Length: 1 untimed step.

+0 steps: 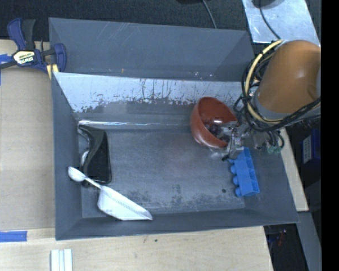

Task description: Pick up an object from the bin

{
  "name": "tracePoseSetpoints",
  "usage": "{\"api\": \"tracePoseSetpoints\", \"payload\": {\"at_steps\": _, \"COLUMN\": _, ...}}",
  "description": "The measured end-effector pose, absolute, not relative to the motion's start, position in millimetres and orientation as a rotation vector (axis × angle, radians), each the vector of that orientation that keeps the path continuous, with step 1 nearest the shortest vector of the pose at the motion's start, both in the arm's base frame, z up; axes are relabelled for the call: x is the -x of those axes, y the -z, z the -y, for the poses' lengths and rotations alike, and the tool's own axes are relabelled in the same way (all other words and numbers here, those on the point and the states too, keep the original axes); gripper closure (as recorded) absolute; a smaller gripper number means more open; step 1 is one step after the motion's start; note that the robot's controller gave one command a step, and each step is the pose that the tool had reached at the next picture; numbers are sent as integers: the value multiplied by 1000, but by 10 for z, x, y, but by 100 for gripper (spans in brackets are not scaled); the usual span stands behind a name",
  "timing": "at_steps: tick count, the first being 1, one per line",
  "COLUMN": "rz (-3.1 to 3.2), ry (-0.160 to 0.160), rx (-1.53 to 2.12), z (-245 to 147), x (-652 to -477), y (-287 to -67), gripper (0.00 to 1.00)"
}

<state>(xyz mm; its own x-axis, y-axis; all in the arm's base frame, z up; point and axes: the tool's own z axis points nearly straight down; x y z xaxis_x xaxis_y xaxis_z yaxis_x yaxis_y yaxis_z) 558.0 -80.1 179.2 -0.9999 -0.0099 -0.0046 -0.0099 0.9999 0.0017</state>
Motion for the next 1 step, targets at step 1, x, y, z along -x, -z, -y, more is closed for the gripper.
{"api": "tracePoseSetpoints", "payload": {"at_steps": 1, "rz": -3139, "ry": -4, "rx": 18, "z": 721, "x": -5822, "y": -2726, "gripper": 0}}
